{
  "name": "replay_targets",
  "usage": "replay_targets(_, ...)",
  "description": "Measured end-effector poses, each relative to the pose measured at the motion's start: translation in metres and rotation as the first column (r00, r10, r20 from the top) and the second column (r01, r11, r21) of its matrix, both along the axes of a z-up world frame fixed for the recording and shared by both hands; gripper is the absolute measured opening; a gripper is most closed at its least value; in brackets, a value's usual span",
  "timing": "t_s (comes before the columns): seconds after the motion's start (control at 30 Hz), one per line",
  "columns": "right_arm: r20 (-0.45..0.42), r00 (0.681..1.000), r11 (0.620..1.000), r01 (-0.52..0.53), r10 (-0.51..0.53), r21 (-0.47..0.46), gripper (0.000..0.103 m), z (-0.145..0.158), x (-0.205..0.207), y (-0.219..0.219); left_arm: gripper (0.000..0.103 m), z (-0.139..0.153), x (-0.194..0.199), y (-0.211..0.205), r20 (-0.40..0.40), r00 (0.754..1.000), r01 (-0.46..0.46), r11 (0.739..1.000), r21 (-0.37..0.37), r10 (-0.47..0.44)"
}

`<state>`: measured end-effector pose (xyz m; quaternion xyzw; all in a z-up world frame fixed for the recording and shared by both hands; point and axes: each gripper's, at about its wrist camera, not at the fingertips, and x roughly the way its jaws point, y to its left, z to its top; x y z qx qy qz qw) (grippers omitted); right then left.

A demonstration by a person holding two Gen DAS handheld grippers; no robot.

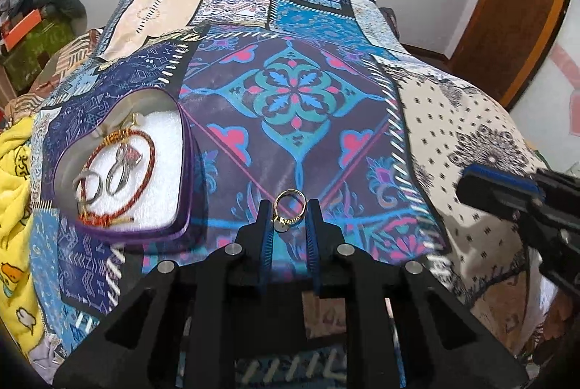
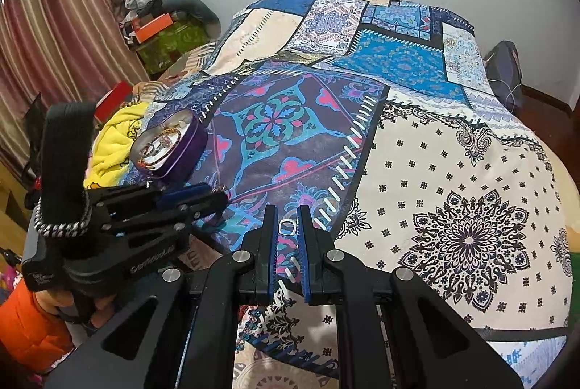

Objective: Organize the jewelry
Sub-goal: 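Grasp the gold ring beside the tin with the left tool, then lower the gold ring into the tin with the left tool while the right tool releases the silver ring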

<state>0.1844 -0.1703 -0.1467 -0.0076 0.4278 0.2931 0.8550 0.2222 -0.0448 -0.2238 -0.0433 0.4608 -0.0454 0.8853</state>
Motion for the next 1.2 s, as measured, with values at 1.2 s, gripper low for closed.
replay_targets(1.2, 0.12, 0.983, 0.987, -0.149, 0.142, 0.058, 0.009, 0.049, 0.003, 0.119, 0.017, 0.09, -0.052, 0.126, 0.244, 0.96, -0.119, 0.99, -0.079, 0.134)
